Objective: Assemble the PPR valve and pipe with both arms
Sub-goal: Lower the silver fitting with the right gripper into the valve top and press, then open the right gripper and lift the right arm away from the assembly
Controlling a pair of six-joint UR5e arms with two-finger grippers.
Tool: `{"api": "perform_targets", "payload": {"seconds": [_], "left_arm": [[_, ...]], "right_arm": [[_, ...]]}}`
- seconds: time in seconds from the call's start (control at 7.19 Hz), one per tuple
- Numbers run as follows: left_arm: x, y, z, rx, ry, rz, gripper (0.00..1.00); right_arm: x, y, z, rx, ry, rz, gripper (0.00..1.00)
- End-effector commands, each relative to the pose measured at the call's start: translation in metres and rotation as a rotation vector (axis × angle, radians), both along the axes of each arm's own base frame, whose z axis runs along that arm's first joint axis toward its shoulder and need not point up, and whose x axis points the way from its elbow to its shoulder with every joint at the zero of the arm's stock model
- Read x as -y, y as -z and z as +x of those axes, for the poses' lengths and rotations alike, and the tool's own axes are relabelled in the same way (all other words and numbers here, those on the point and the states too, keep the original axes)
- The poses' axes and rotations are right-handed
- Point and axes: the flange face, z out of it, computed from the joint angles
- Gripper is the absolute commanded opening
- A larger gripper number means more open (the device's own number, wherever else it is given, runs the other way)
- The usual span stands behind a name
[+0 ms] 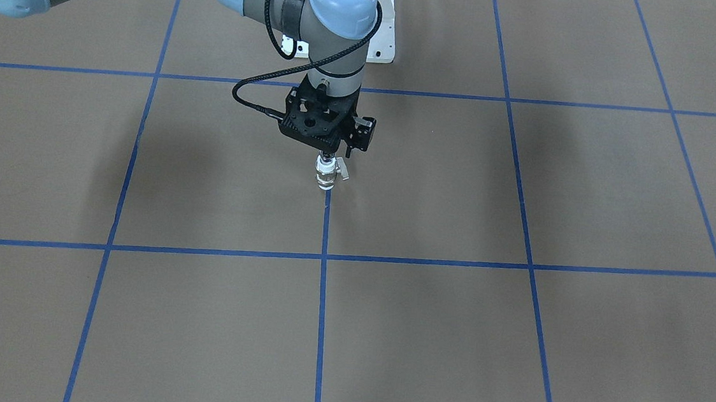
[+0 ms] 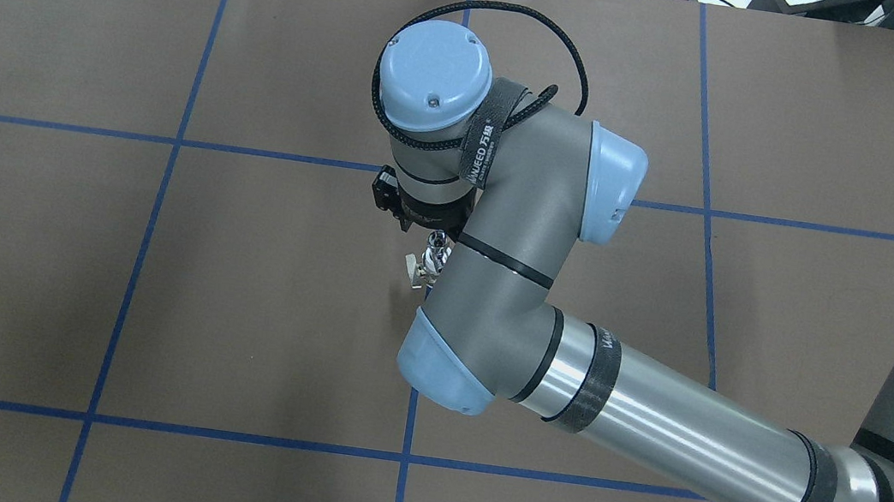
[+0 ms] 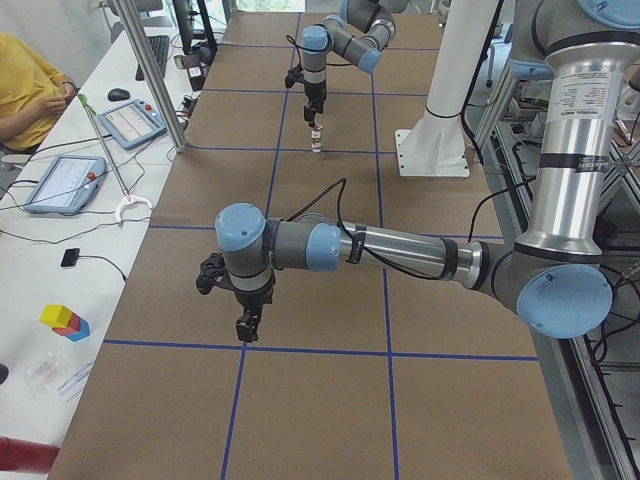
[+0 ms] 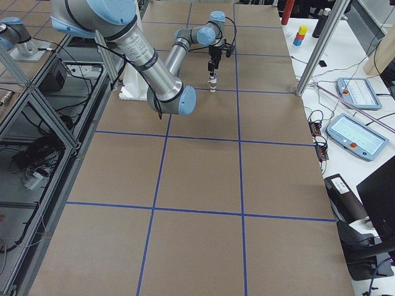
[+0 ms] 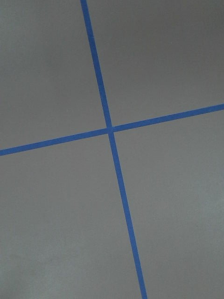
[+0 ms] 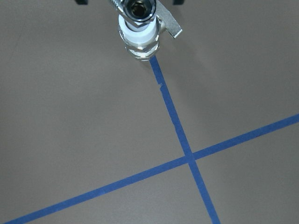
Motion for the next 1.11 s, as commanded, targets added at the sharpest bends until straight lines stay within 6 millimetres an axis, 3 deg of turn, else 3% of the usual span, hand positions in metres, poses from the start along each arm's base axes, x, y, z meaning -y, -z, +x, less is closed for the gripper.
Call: {"api": "perform_targets", "payload": {"seconds": [0.0, 0.14, 0.28, 0.42, 0.56, 0.97], "left_arm": [[-0.002, -0.01, 0.0, -0.001, 0.008, -0.032, 1.0], [-0.003, -0.021, 0.001, -0.011, 0.117, -0.144, 1.0], [-0.01, -0.026, 0.003, -0.056, 0.135, -0.175, 1.0], [-0.023, -0.035, 0.005, -0.097, 0.126, -0.142, 1.0], [-0.028, -0.035, 0.003, -0.112, 0.127, -0.123, 1.0], [-0.04, -0.04, -0.011, -0.1, 0.036, -0.024, 1.0]], "right_arm": [[0.009, 0.015, 0.023, 0.035, -0.011, 0.032, 0.99], [0.021, 0.019, 0.041, 0.047, -0.026, 0.044, 0.99], [0.033, 0.027, 0.072, 0.067, -0.049, 0.067, 0.99], [0.048, 0.03, 0.114, 0.067, -0.029, 0.096, 0.99], [0.076, 0.018, 0.168, 0.075, -0.001, 0.115, 0.99], [0.141, -0.097, 0.315, 0.033, 0.158, 0.247, 0.99]]}}
